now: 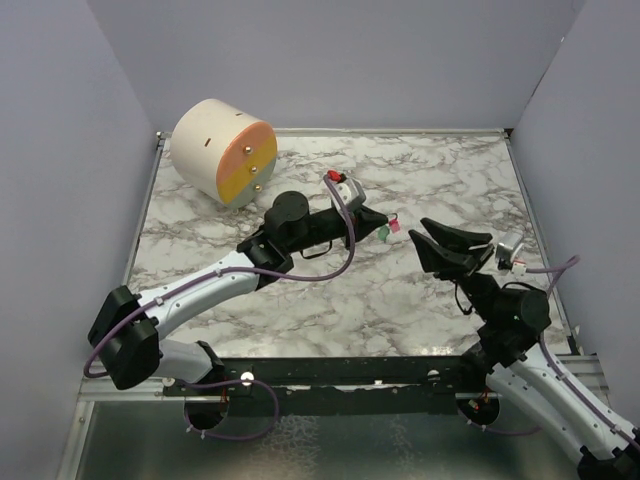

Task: Put the keys on the keyring

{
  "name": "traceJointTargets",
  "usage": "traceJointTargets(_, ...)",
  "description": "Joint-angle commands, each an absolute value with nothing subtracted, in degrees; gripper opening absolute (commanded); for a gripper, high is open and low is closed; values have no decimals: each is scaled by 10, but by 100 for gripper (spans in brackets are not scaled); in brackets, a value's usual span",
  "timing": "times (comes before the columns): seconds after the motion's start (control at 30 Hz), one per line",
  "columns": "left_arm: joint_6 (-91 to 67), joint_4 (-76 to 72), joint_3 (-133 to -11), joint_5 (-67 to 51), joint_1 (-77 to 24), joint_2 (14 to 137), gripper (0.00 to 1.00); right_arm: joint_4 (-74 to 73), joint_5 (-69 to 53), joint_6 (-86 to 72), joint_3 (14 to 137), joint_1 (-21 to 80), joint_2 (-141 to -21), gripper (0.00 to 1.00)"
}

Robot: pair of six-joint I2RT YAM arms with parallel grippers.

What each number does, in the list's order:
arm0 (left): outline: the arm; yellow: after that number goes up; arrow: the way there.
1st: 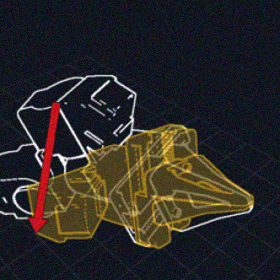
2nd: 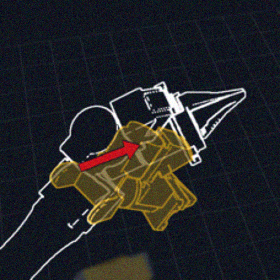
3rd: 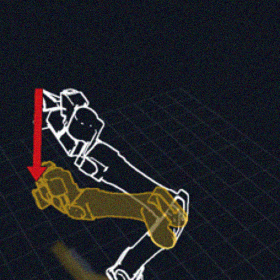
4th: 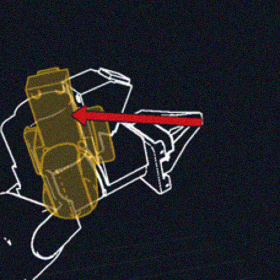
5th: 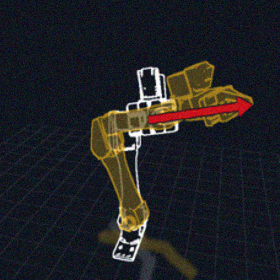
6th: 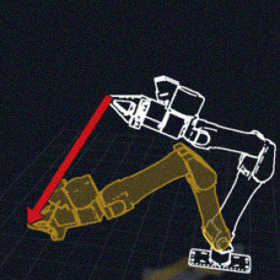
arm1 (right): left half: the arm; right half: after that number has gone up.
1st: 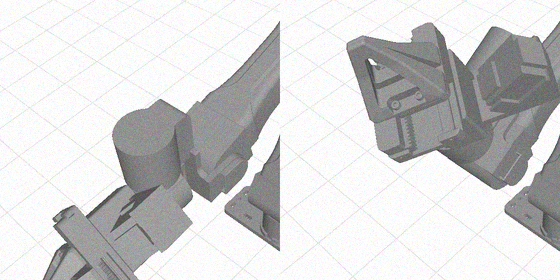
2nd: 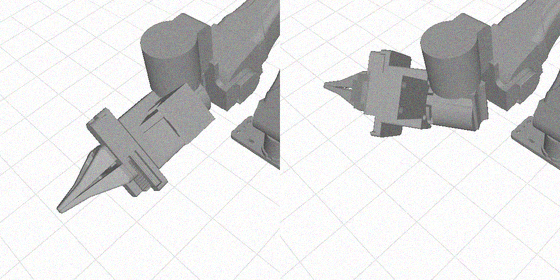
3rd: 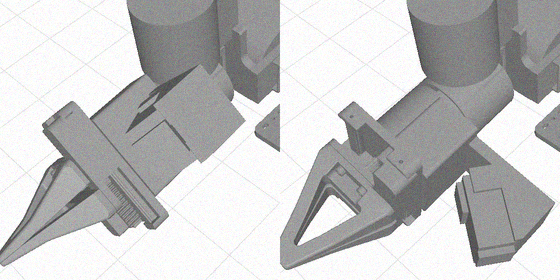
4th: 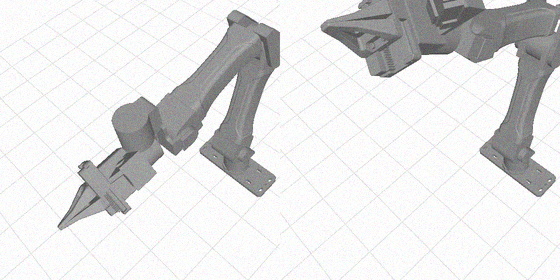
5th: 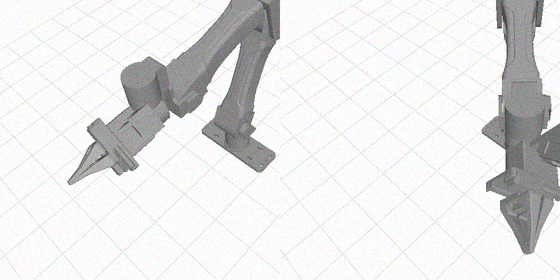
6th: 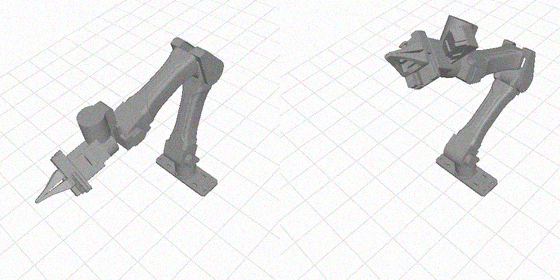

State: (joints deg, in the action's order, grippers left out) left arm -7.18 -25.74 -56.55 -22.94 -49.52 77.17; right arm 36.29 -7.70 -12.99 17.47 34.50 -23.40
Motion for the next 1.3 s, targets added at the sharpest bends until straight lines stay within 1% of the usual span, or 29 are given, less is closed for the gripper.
traceJointTargets(0.0,-67,-217,-598,-168,-494,742,0,241,-38,-72,233,348,-256,41)
traceJointTargets(0.13,-65,-154,-636,-161,-496,746,0,175,-34,-39,276,348,-313,44)
traceJointTargets(0.27,-60,-71,-687,-158,-496,759,0,167,-49,-15,286,348,-352,46)
traceJointTargets(0.4,-63,-3,-734,-154,-496,771,0,162,-42,-5,286,348,-361,47)
traceJointTargets(0.73,-90,59,-778,-154,-496,794,0,195,-65,-4,271,348,-367,48)
traceJointTargets(0.87,-94,78,-796,-160,-495,804,0,198,-55,-2,269,348,-376,48)
traceJointTargets(1.27,-102,103,-821,-189,-496,813,0,209,-53,3,267,348,-405,48)
